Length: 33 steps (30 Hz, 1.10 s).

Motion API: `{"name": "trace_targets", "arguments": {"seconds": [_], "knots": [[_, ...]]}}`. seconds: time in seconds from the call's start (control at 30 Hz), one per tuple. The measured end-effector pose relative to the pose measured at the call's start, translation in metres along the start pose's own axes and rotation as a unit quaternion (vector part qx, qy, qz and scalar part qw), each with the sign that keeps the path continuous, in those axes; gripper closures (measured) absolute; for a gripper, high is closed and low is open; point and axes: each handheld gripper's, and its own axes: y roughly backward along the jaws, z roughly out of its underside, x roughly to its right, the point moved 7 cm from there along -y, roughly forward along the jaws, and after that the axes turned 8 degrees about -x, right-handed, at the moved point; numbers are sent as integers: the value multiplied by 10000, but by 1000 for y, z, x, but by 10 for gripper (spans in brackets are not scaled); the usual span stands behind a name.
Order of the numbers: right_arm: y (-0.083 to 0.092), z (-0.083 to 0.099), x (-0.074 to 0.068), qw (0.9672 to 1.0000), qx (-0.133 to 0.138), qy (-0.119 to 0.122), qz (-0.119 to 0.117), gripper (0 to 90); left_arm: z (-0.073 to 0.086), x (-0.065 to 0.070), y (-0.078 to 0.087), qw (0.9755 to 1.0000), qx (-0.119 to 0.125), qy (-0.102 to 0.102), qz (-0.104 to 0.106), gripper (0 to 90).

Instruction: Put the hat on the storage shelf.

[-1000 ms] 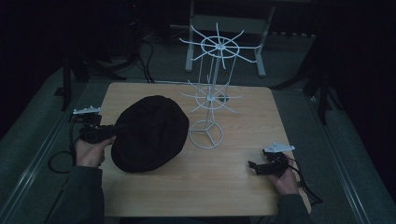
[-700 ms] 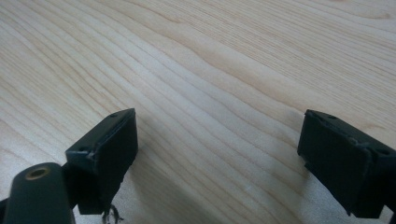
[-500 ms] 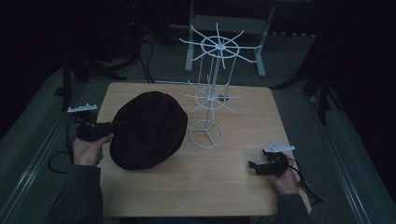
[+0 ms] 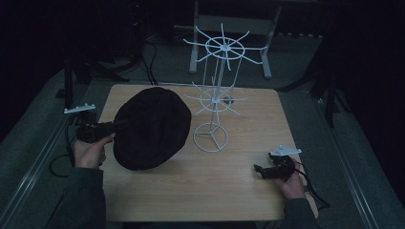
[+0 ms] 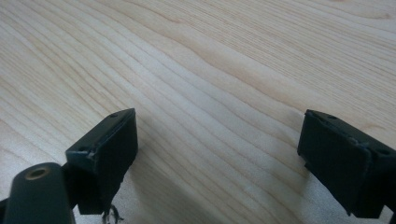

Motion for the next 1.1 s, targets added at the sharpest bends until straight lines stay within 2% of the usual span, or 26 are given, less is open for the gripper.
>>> {"name": "trace_targets", "arguments": {"seconds": [0.67,1.1], "knots": [[0,0,0,10000,-6,6,-1,120,-21,13,12,9992,348,-33,192,804],[0,0,0,10000,-7,5,-1,120,-32,19,20,9984,481,-92,300,804]]}}
